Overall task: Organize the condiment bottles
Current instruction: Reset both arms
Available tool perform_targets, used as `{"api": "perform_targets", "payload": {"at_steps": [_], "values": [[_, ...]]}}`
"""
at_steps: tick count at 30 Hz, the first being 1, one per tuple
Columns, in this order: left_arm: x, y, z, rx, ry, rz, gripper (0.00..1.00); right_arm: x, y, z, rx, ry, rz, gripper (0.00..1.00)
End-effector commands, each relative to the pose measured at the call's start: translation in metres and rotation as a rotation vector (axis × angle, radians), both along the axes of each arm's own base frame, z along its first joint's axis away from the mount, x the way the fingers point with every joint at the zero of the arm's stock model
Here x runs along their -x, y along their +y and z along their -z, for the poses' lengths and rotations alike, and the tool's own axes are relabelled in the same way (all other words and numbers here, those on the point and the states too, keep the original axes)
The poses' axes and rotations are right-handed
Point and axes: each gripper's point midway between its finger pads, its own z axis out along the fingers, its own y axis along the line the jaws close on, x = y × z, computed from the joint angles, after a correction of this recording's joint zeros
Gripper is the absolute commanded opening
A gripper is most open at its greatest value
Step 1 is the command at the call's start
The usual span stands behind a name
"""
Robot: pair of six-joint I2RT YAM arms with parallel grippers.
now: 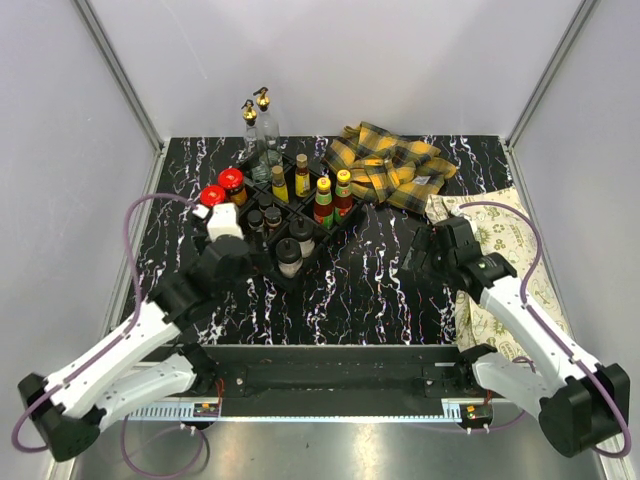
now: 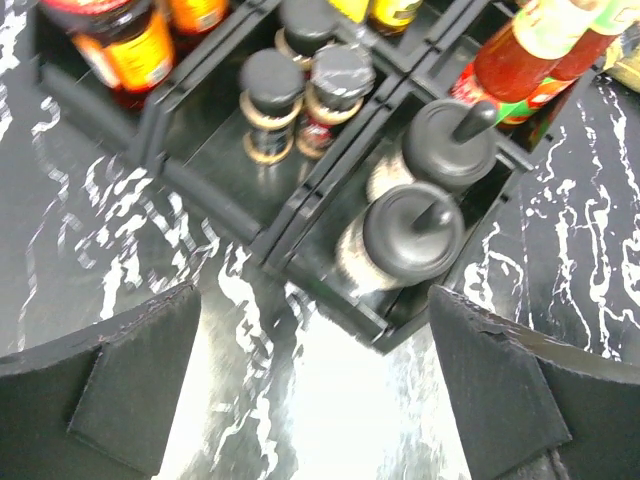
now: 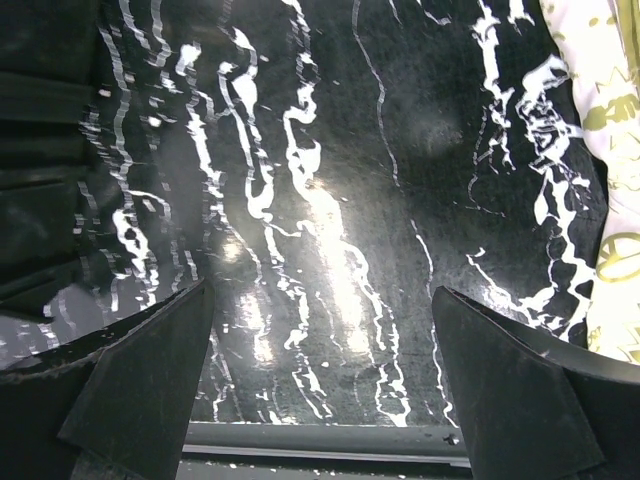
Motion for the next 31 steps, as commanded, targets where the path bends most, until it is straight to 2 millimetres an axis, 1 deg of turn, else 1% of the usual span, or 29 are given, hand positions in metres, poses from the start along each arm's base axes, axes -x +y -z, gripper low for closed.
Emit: {"api": "perform_targets", "payload": {"at_steps": [1, 2, 4, 5, 6, 8, 10, 11, 15, 19, 27, 31], "values": [[0.022, 0.028, -0.005, 0.041, 0.006, -0.077, 0.99, -0.011, 0.007, -0.041, -0.078, -0.162, -0.01, 1.0], [0.028, 0.032, 0.005, 0.042, 0.029, -0.087, 0.99, -0.009, 0.006, -0.039, -0.084, -0.17, -0.01, 1.0], [0.037, 0.038, 0.004, 0.082, 0.018, -0.094, 0.99, -0.008, 0.007, -0.045, -0.096, -0.199, -0.015, 1.0], [0.043, 0.04, 0.011, 0.089, 0.04, -0.097, 0.99, -0.008, 0.007, -0.045, -0.098, -0.2, -0.017, 1.0], [0.047, 0.042, 0.008, 0.116, 0.027, -0.097, 0.99, -0.007, 0.007, -0.046, -0.093, -0.203, -0.024, 1.0], [0.055, 0.047, 0.011, 0.147, 0.029, -0.102, 0.99, -0.007, 0.006, -0.044, -0.084, -0.199, -0.031, 1.0], [0.059, 0.051, 0.012, 0.17, 0.026, -0.119, 0.99, -0.006, 0.006, -0.041, -0.08, -0.191, -0.031, 1.0], [0.061, 0.053, 0.007, 0.192, 0.007, -0.121, 0.99, -0.006, 0.006, -0.041, -0.082, -0.189, -0.028, 1.0], [0.065, 0.059, 0.001, 0.221, -0.02, -0.134, 0.99, -0.005, 0.006, -0.039, -0.085, -0.183, -0.025, 1.0], [0.066, 0.064, 0.0, 0.228, -0.034, -0.15, 0.99, -0.006, 0.004, -0.038, -0.076, -0.185, -0.016, 1.0], [0.063, 0.063, 0.004, 0.195, -0.015, -0.155, 0.99, -0.007, 0.001, -0.036, -0.061, -0.184, -0.006, 1.0], [0.061, 0.064, 0.001, 0.185, -0.022, -0.168, 0.99, -0.01, -0.003, -0.037, -0.043, -0.19, 0.012, 1.0]]}}
